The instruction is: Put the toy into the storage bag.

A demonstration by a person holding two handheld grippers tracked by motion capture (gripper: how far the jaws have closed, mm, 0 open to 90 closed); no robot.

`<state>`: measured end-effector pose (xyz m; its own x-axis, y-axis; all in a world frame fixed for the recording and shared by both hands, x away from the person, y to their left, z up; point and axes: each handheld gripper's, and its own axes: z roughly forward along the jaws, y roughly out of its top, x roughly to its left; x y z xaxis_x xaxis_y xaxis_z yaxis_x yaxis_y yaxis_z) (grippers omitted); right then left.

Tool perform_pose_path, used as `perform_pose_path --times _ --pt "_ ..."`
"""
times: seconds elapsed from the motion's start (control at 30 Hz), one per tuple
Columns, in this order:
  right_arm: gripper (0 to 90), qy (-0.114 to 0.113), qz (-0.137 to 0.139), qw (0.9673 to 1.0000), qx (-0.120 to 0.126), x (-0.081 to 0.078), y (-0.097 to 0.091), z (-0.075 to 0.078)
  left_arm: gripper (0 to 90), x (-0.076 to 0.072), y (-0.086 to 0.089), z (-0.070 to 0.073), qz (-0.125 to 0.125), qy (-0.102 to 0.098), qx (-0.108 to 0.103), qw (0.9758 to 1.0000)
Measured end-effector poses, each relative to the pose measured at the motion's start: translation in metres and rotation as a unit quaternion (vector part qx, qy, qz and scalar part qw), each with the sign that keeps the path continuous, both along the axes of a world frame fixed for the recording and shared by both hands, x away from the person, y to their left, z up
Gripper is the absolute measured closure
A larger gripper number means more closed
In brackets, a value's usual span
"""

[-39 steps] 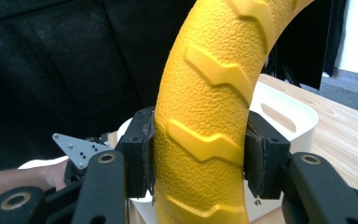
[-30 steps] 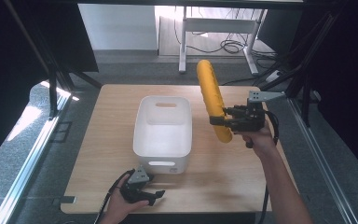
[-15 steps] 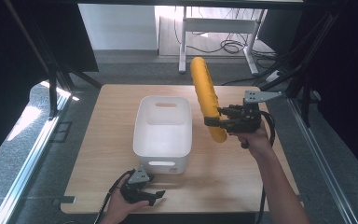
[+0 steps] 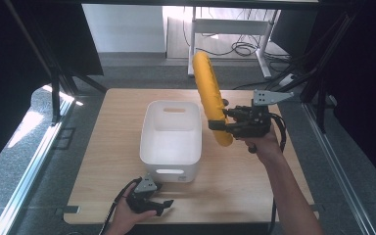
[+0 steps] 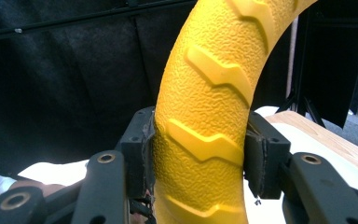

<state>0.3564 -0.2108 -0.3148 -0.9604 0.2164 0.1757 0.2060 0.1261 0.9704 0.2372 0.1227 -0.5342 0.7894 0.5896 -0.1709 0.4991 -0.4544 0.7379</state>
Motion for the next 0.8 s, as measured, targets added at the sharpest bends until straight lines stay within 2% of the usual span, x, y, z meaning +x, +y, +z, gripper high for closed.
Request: perform_pose_path --times 0.1,0.2,0.47,0.8 --pt "50.8 -0.002 0.007 1.0 0.005 -0.002 0.003 0.003 26.5 0.0 0.0 0.0 0.001 -0.001 0.0 1.0" --pt "50.8 -0.006 0.025 0.9995 0.017 -0.005 0.008 0.008 26.5 0.0 0.0 0.0 0.001 -0.001 -0.001 1.0" --pt "50.7 -0.013 0.037 0.999 0.019 -0.008 0.02 0.016 26.5 0.0 0.0 0.001 0.0 -0.003 0.001 1.0" --pt "50.8 -0.015 0.051 0.9983 0.024 -0.006 0.033 0.018 26.5 0.0 0.001 0.001 -0.001 -0.003 0.002 1.0"
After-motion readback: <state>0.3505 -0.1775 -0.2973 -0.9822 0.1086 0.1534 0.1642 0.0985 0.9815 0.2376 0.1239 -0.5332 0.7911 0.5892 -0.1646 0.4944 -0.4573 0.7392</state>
